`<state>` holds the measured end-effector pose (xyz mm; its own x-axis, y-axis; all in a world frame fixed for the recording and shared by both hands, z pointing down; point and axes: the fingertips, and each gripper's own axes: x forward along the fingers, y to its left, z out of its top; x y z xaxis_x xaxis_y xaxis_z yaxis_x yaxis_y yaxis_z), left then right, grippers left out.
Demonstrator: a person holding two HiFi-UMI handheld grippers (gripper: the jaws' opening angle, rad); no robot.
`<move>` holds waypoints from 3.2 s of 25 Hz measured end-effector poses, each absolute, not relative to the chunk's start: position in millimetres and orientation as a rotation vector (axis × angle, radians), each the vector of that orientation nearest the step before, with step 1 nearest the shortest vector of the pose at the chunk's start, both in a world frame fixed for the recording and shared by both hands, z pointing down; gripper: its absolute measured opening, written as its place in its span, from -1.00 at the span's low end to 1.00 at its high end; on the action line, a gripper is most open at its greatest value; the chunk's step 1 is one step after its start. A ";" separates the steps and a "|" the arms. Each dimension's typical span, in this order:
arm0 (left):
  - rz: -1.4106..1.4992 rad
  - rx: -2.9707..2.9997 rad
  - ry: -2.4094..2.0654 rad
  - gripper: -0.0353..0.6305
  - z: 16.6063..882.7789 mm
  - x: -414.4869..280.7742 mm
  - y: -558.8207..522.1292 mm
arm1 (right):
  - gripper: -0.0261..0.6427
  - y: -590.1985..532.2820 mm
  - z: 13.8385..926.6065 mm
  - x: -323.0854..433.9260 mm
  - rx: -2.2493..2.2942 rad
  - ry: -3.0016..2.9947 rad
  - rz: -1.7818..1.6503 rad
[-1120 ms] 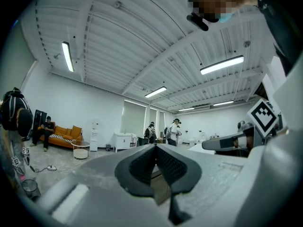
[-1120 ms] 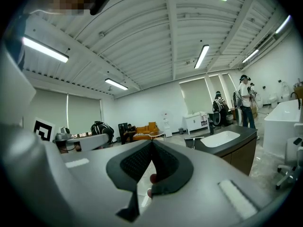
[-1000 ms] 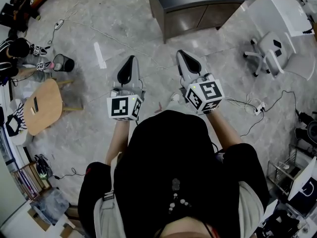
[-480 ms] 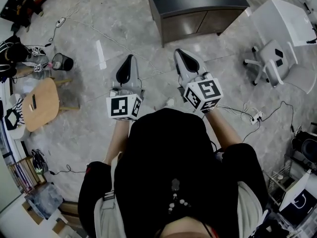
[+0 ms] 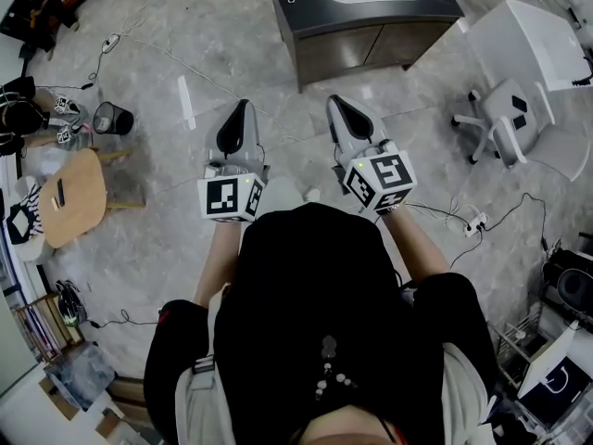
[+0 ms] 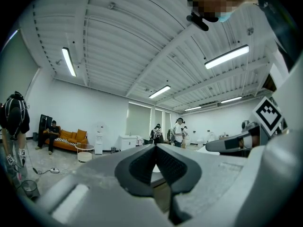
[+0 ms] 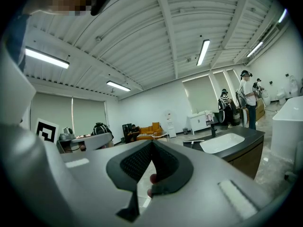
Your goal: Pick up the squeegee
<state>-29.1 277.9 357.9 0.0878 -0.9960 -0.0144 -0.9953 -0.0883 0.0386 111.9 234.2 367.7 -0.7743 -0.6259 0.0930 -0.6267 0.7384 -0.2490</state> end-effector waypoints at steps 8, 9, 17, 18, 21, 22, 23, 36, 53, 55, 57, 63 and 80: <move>-0.051 2.300 -2.098 -0.89 365.5 -36.6 266.1 | -0.92 219.8 369.1 118.7 1.106 -2.900 0.411; -0.052 2.296 -2.097 -0.89 367.4 -38.3 264.2 | -0.92 217.9 370.3 118.7 1.110 -2.896 0.408; -0.071 2.327 -2.060 -0.89 369.0 -49.7 225.6 | -0.92 190.9 374.9 110.5 1.153 -2.868 0.399; -0.076 2.324 -2.058 -0.89 369.3 -50.8 218.0 | -0.92 185.1 375.6 109.7 1.150 -2.865 0.398; -0.080 2.327 -2.043 -0.89 371.3 -52.3 193.4 | -0.92 162.4 378.4 107.6 1.163 -2.850 0.415; -0.078 2.327 -2.036 -0.89 372.5 -53.5 185.6 | -0.92 155.1 378.9 105.4 1.167 -2.846 0.420; -0.077 2.325 -2.032 -0.89 373.8 -55.4 178.1 | -0.92 148.1 379.0 102.3 1.168 -2.843 0.421; -0.060 2.378 -1.938 -0.89 377.0 -69.9 78.2 | -0.92 53.8 371.2 83.2 1.255 -2.806 0.421; -0.097 2.441 -1.894 -0.89 373.3 -126.6 -15.8 | -0.92 -28.6 363.5 20.9 1.305 -2.793 0.354; -0.096 2.445 -1.890 -0.89 373.3 -130.0 -23.4 | -0.92 -33.6 364.4 16.1 1.300 -2.792 0.351; -0.100 2.452 -1.883 -0.89 372.5 -130.4 -28.5 | -0.92 -37.6 365.3 14.9 1.302 -2.788 0.350; -0.090 2.459 -1.856 -0.89 380.1 -130.7 -40.4 | -0.92 -46.6 371.8 13.7 1.315 -2.772 0.355; -0.004 2.366 -1.915 -0.89 402.4 -137.7 -96.8 | -0.92 -120.1 393.5 0.2 1.194 -2.794 0.438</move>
<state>-137.7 -96.8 402.4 0.2101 -0.9759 0.0591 -0.9756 -0.2054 0.0772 0.2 -120.1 393.5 -0.6954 -0.6968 0.1758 -0.7172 0.6572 -0.2318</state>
